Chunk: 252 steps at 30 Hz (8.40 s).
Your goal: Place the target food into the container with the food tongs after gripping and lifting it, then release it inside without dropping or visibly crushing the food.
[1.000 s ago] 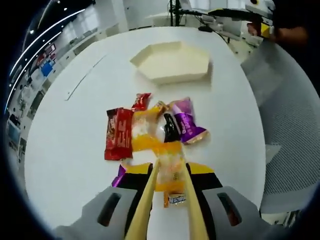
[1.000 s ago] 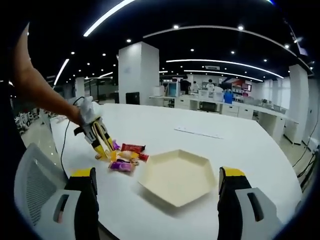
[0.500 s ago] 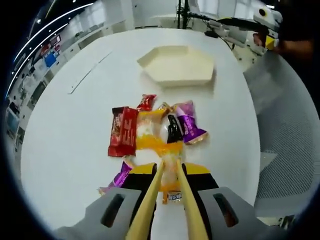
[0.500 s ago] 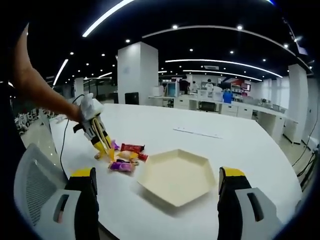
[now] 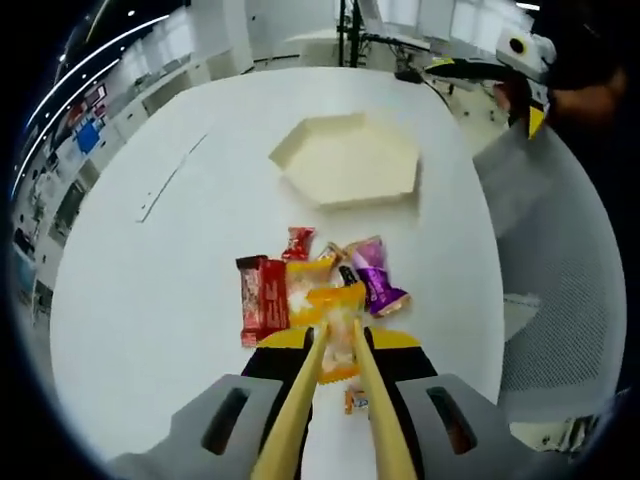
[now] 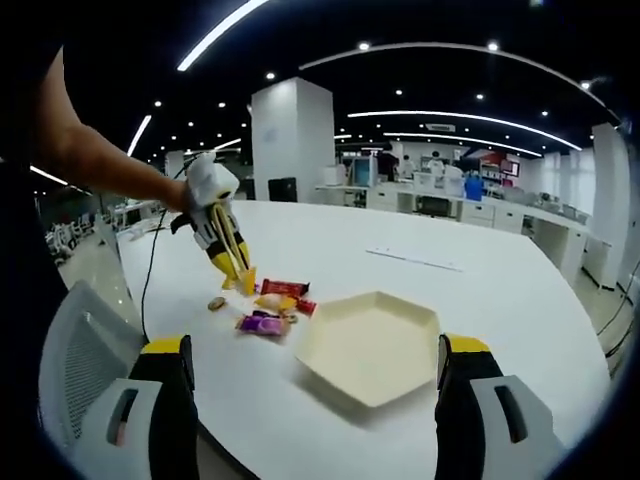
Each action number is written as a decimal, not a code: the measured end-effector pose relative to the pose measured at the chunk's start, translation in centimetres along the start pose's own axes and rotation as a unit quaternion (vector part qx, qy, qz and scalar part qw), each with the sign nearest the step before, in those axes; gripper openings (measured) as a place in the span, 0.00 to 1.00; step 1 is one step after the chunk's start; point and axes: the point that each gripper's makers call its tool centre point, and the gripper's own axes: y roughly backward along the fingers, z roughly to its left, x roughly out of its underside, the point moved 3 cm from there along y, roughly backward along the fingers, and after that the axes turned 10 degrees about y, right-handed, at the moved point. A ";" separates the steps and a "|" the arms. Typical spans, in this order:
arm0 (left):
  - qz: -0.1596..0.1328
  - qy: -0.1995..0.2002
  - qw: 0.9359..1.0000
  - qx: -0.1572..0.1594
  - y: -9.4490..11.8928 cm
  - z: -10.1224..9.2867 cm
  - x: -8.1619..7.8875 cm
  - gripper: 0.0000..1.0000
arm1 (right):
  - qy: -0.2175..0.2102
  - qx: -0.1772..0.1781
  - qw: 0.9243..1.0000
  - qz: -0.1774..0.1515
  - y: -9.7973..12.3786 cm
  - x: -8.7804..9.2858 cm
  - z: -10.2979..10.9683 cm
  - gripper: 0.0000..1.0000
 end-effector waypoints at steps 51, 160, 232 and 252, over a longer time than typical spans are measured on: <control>-0.024 -0.069 0.996 0.057 -8.7 -3.8 -16.8 0.22 | 0.008 -0.005 1.000 0.012 -0.6 1.0 0.1 1.00; 0.000 0.018 0.999 -0.042 -2.4 -1.7 10.5 0.18 | 0.001 -0.020 1.000 0.007 -0.8 0.9 0.5 1.00; -0.026 -0.002 0.999 -0.027 0.3 0.9 -5.5 0.15 | -0.006 -0.015 1.000 -0.007 -0.6 0.5 0.3 0.99; -0.016 -0.027 0.999 -0.013 -4.3 -1.4 -11.5 0.15 | -0.010 -0.006 1.000 -0.017 -0.4 0.3 0.0 0.99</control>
